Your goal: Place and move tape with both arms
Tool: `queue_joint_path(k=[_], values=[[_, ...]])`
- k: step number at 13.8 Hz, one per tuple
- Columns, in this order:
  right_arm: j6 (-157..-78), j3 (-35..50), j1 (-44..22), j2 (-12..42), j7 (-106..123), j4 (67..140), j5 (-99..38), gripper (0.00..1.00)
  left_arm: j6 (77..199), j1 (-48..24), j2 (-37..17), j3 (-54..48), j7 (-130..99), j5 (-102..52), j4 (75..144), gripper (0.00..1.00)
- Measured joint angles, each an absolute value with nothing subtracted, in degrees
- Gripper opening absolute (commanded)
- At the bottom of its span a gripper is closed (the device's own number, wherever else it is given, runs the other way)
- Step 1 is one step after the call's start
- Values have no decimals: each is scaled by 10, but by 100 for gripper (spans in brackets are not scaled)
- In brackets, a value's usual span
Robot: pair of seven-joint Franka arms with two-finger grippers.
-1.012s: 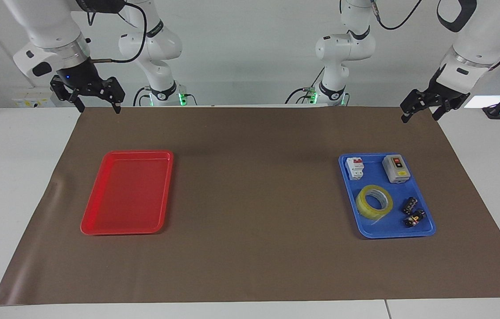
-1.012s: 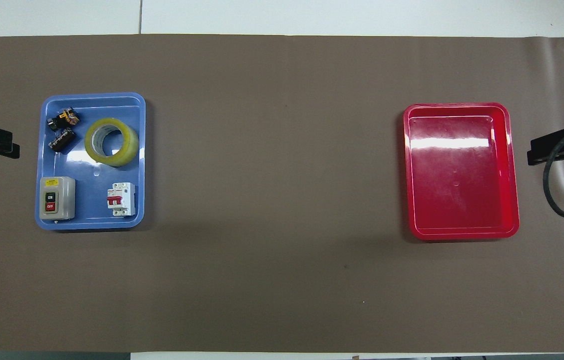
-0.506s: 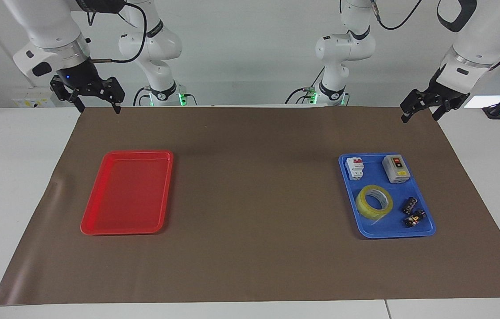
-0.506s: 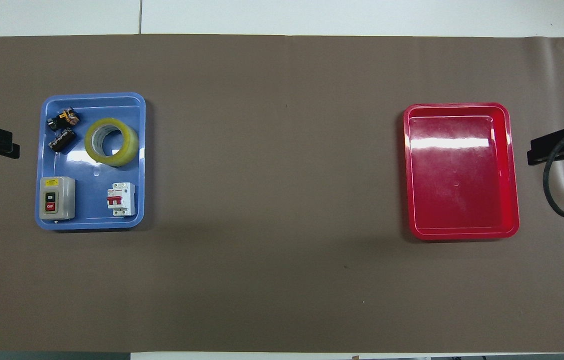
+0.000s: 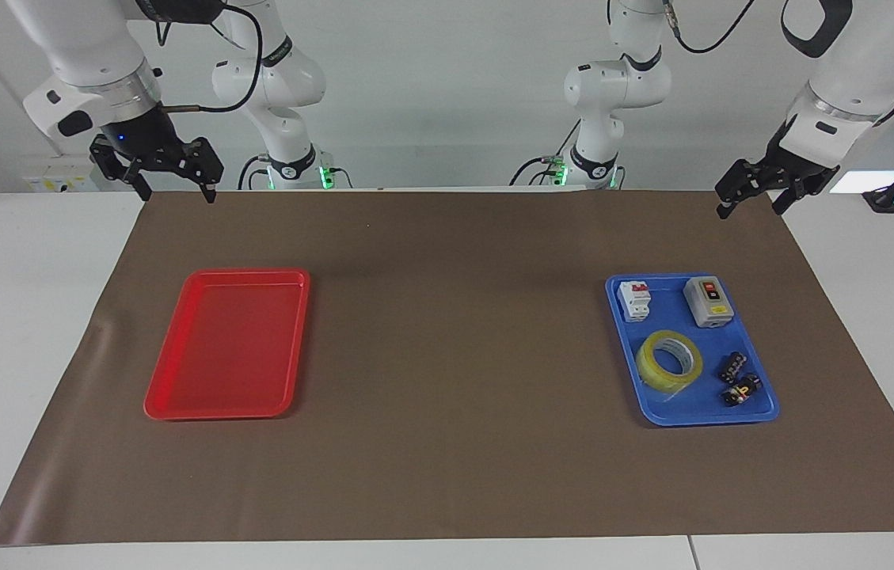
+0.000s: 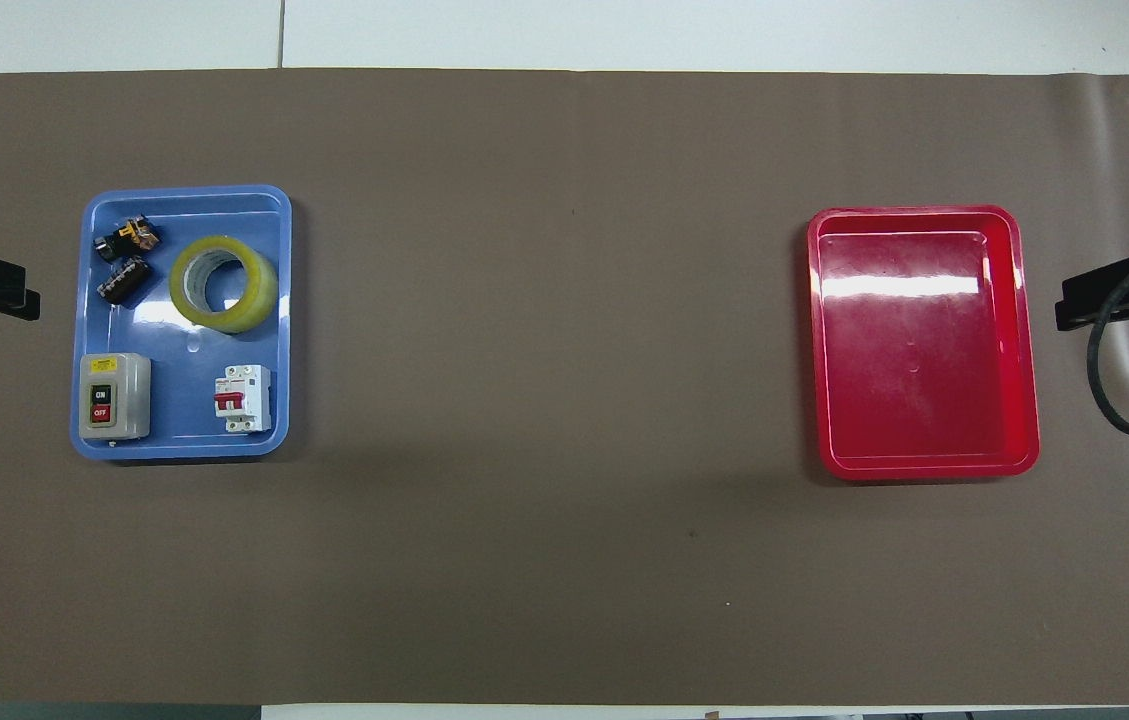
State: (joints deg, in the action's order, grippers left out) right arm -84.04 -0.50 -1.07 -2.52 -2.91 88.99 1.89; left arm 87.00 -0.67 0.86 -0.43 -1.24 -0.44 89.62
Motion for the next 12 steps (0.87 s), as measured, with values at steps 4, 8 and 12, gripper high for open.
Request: queue_joint_path(k=[4,8,12], values=[[-840,-5,-11,-25,-29,890,19,100,905,-9,11,-4,-12,-4,912,100],[-840,-5,-11,-25,-29,890,19,100,969,-19,10,-5,-11,-4,953,100],[-840,-5,-11,-25,-29,890,19,100,1089,-20,-21,-4,-11,-4,1010,100]])
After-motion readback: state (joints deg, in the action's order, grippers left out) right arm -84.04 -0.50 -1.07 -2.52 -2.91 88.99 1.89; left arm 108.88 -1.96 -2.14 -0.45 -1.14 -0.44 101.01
